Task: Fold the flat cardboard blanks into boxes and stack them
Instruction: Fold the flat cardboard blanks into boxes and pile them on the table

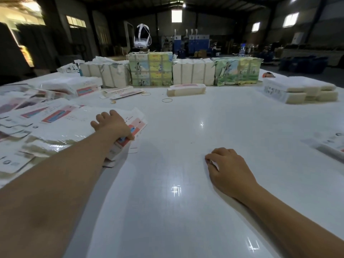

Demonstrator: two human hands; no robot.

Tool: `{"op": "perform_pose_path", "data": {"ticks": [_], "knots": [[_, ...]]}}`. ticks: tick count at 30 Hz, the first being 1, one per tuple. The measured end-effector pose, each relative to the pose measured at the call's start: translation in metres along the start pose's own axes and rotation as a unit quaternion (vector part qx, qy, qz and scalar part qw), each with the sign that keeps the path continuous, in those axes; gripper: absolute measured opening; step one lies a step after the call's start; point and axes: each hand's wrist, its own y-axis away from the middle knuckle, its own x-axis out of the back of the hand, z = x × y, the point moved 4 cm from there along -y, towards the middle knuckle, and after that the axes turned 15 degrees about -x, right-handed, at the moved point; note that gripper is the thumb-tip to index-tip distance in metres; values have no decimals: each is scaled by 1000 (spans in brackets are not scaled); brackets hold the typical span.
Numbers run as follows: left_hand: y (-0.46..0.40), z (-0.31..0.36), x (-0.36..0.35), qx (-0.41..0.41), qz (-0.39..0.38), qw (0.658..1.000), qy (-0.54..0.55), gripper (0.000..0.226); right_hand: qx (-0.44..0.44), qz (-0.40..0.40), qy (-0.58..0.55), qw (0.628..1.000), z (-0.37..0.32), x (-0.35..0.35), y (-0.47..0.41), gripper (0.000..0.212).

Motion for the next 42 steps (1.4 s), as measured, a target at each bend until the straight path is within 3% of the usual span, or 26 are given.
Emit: {"op": "perform_pose_path", "data": {"ticks": [6, 10, 12, 13, 14, 16, 17, 18, 19, 21, 25, 27, 29, 32, 35, 36, 38, 40, 42], "knots": [[11, 20, -2, -105, 55, 993, 24, 80, 1, -2, 1, 1000, 0, 2, 0, 29], [42, 57, 2, -191, 12, 970, 152, 98, 3, -17, -37, 999, 1, 0, -2, 30], [65, 88, 4, -267, -7, 940, 213, 108, -41, 0, -166, 985, 4, 9, -3, 28], [78, 103, 5, -306, -18, 924, 226, 111, -87, 6, -279, 956, 8, 16, -4, 30], [90, 116, 4, -342, -27, 911, 228, 113, -142, -7, -409, 901, 13, 22, -4, 35], [114, 136, 0, -398, -40, 890, 217, 112, -223, -80, -617, 751, 19, 29, -4, 43], [125, 143, -4, -415, -47, 883, 214, 109, -240, -103, -674, 691, 22, 32, -3, 44], [134, 148, -8, -427, -57, 877, 214, 106, -249, -110, -697, 663, 24, 34, -2, 41], [143, 152, -12, -437, -62, 873, 208, 106, -252, -106, -696, 664, 26, 36, 0, 36], [155, 155, -17, -456, -32, 877, 148, 107, -252, -77, -656, 707, 29, 38, 3, 26], [178, 156, -12, -470, 162, 864, 74, 104, -186, -64, -599, 776, 24, 37, 4, 22], [186, 157, -5, -465, 224, 854, 76, 103, -136, -91, -601, 782, 18, 37, 5, 20], [190, 156, 6, -482, 270, 827, 105, 95, -89, -166, -654, 733, 15, 40, 5, 17], [195, 153, 20, -528, 323, 771, 150, 83, -32, -296, -708, 640, 12, 48, 7, 32], [201, 150, 24, -555, 334, 740, 182, 81, 0, -342, -722, 602, 10, 52, 10, 35], [202, 150, 24, -557, 332, 739, 181, 82, 3, -330, -713, 618, 11, 52, 10, 25], [200, 147, 24, -559, 324, 747, 155, 83, -3, -259, -664, 702, 15, 56, 8, 11], [197, 145, 23, -553, 319, 761, 115, 84, 2, -180, -599, 780, 19, 61, 7, 30], [194, 145, 22, -541, 316, 776, 78, 86, 14, -134, -560, 818, 19, 66, 7, 35]]}}
